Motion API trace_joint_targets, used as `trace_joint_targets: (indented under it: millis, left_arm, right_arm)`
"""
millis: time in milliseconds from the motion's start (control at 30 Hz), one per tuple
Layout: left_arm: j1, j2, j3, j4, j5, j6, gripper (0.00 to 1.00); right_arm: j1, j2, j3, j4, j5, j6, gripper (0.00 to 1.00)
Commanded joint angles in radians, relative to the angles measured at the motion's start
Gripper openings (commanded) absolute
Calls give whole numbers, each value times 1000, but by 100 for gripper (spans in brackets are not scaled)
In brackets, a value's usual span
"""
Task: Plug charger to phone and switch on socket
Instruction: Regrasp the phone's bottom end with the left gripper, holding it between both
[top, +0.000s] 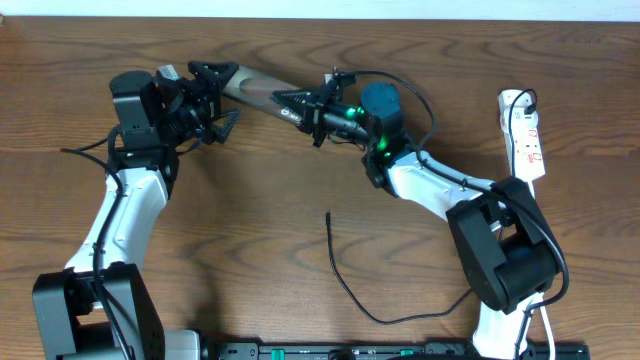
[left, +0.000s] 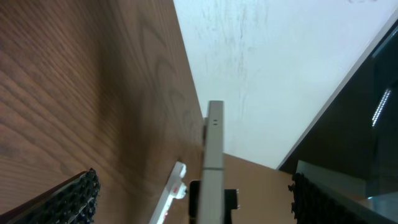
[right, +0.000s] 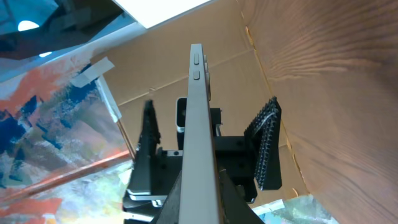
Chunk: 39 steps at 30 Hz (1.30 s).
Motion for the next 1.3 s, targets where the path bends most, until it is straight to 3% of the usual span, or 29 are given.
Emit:
trace_joint_targets:
  millis: [0,733,1200,1267]
  left_arm:
    - [-20,4,-10,5,-33,-34,96]
    - [-45,6,-11,32,-71,12,93]
    - [-4,6,-11,28,-2,35,51]
    - [-4,6,-11,26,-4,48,39]
  right_arm:
    - [26,-2,16,16,43,10,1]
    - [73,-2,16,30,73,117,1]
    - [71,-2,16,27,70,92,1]
    - [75,-2,16,27,70,92,2]
